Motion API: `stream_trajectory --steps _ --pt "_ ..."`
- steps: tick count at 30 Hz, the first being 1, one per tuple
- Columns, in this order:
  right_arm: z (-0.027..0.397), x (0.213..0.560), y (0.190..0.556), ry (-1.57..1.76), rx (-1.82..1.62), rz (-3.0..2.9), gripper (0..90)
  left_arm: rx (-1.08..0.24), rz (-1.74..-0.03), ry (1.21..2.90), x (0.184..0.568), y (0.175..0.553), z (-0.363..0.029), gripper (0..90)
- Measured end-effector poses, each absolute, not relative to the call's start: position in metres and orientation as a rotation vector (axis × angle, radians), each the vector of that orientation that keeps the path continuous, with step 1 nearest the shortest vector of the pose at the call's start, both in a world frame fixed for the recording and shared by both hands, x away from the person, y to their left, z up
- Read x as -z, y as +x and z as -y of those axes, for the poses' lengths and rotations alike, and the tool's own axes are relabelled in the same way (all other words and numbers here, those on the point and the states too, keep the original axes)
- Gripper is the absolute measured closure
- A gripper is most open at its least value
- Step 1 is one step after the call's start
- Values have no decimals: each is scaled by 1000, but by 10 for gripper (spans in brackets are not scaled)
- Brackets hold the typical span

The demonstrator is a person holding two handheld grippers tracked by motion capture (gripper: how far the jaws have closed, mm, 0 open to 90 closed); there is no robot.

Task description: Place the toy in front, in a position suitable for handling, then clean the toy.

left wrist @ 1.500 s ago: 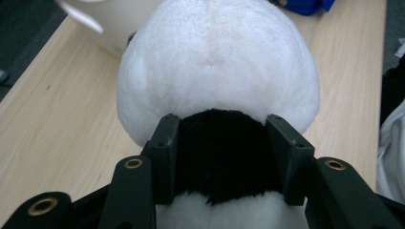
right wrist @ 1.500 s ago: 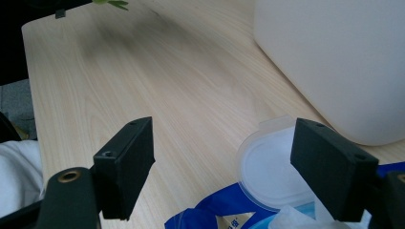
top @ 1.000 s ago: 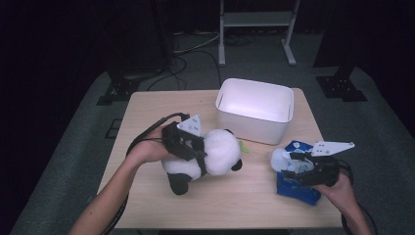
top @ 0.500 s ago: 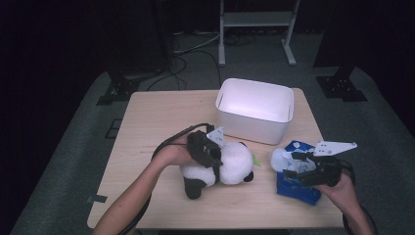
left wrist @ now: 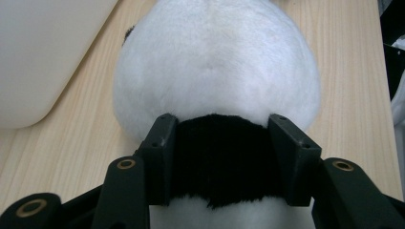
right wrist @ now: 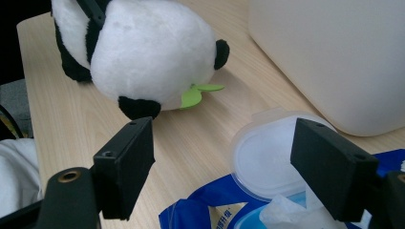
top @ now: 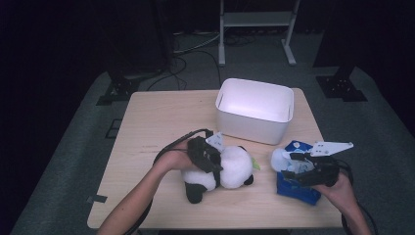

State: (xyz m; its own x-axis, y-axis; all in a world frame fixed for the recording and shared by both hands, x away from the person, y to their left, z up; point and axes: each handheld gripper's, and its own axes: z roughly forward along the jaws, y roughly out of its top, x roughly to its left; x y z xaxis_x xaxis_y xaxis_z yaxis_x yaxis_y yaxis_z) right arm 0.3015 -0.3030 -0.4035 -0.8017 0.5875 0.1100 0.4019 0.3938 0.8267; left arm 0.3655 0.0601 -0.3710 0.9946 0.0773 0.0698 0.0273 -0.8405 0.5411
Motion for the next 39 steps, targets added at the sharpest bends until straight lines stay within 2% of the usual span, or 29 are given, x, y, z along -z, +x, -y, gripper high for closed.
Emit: stream_trajectory --steps 11,13,21,31,39 --pt "303 403 304 896 -1362 -2453 210 -79 -103 2512 361 364 -69 323" --pt "302 403 304 902 -1364 -2454 210 -74 -143 2452 353 365 -74 257" --pt "300 401 309 898 -1352 -2462 210 -153 -279 2387 330 368 -112 117" --pt "303 392 316 915 -1332 -2455 208 -204 -424 2328 325 361 -171 93" --pt "311 381 323 945 -1294 -2450 208 -212 -481 2322 334 355 -194 84"
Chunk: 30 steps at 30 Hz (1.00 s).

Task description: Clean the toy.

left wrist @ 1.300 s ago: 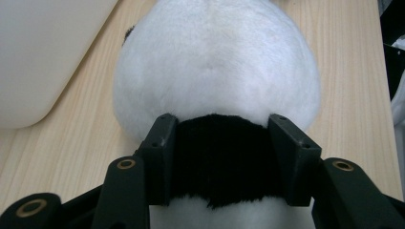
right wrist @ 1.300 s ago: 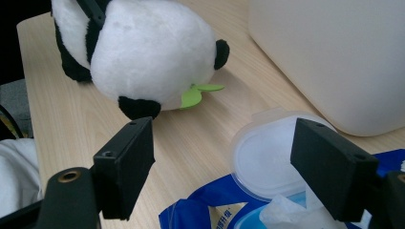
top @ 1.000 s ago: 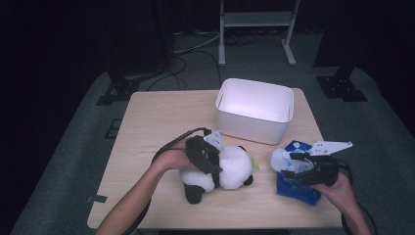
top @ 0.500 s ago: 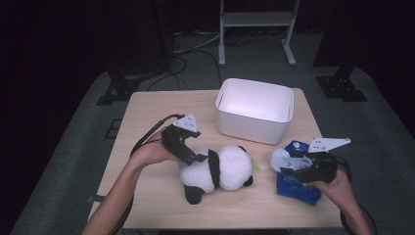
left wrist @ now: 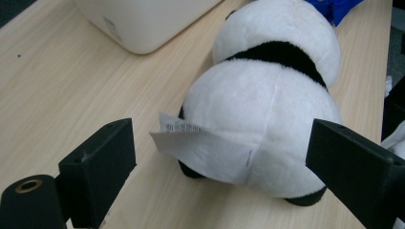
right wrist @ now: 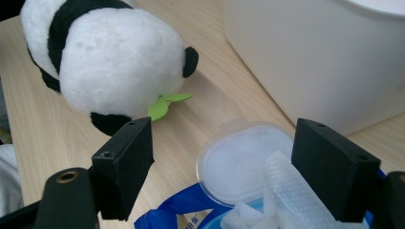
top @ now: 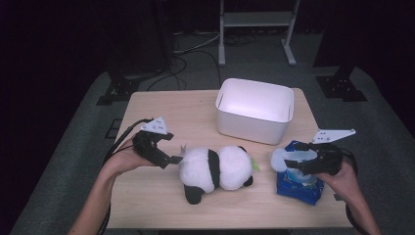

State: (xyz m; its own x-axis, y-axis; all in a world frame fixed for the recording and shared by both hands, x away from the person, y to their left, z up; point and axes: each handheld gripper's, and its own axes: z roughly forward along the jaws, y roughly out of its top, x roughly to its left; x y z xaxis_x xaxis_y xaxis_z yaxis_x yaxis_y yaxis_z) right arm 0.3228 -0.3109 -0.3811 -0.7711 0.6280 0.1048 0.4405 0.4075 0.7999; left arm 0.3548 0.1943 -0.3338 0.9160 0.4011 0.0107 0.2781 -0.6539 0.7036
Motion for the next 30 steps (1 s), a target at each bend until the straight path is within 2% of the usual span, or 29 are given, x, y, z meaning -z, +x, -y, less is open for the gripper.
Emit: stream_trajectory --steps 12,30 --pt "330 384 344 1024 -1190 -2451 228 -205 -512 2339 347 351 -205 84" --pt "331 422 357 1040 -978 -2545 399 -218 -519 2346 359 347 -211 84"
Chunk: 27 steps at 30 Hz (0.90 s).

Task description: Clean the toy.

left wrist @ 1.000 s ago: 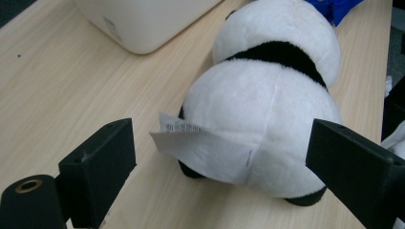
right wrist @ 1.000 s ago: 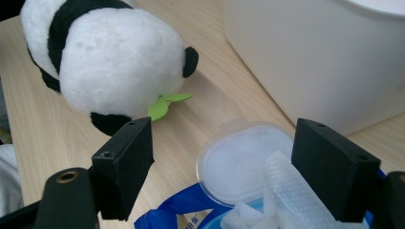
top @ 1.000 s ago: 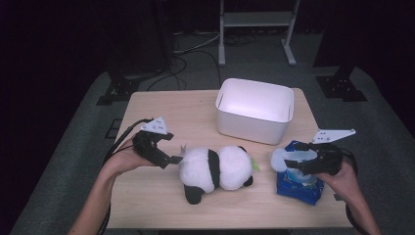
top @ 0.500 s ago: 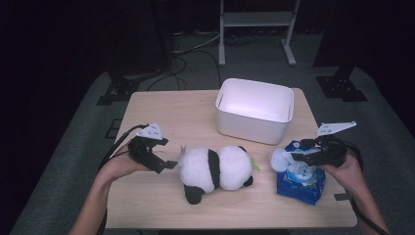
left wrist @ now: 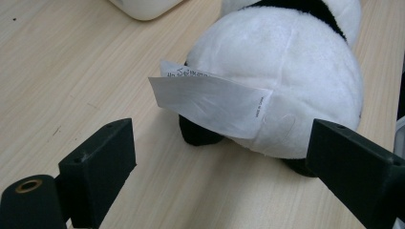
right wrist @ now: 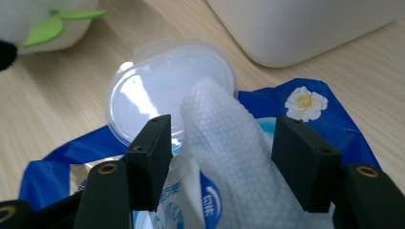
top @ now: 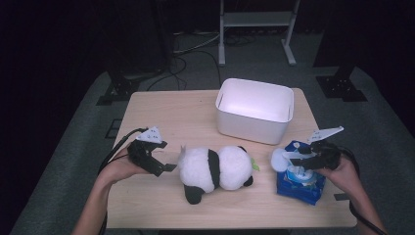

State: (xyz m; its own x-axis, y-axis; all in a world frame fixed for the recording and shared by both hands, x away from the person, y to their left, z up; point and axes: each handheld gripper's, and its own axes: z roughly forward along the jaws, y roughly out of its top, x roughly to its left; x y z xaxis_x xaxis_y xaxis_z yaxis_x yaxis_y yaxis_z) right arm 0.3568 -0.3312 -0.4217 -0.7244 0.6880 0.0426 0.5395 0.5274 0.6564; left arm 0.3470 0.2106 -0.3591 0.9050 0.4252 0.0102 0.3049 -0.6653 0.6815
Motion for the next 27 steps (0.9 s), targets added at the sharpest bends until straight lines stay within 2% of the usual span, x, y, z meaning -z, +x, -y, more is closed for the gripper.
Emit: stream_trajectory --steps 5,15,27 --pt "328 423 354 991 -921 -2510 508 -214 -523 2341 365 346 -209 84" --pt "322 423 347 915 -867 -2527 833 -188 -508 2306 376 344 -204 84" --pt "324 411 344 933 -949 -2529 877 -168 -502 2289 387 345 -200 84"
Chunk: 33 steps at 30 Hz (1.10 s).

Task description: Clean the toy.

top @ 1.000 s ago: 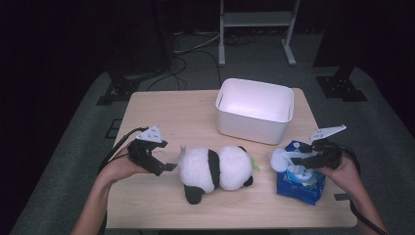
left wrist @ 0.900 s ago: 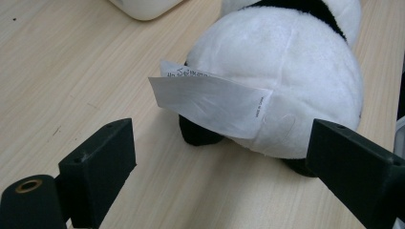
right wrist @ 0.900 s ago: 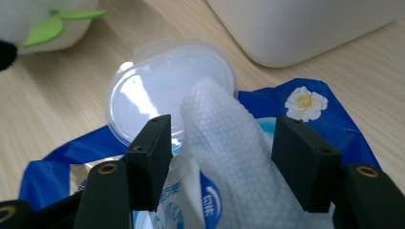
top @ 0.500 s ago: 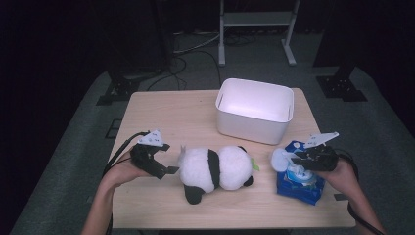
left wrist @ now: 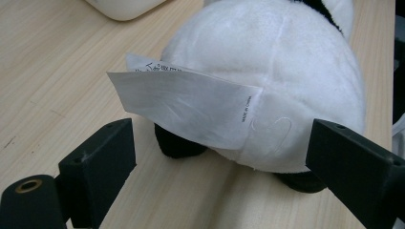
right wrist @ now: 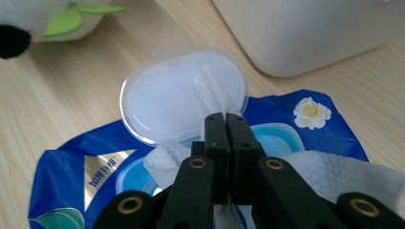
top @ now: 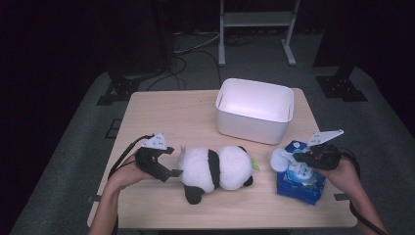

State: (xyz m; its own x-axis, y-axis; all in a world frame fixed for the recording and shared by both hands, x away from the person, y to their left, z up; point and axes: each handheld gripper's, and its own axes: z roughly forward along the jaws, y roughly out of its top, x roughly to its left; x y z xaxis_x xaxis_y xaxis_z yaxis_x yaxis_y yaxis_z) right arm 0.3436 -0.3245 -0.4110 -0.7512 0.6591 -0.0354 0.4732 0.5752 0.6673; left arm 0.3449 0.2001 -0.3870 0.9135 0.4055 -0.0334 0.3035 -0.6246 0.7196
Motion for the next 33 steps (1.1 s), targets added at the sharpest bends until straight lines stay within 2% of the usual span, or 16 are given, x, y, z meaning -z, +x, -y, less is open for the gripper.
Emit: stream_trajectory --steps 24,33 --pt "328 360 340 911 -1136 -2444 887 -165 -484 2265 388 342 -197 84" --pt "311 318 344 813 -1213 -2428 889 -166 -478 2266 389 341 -197 84"
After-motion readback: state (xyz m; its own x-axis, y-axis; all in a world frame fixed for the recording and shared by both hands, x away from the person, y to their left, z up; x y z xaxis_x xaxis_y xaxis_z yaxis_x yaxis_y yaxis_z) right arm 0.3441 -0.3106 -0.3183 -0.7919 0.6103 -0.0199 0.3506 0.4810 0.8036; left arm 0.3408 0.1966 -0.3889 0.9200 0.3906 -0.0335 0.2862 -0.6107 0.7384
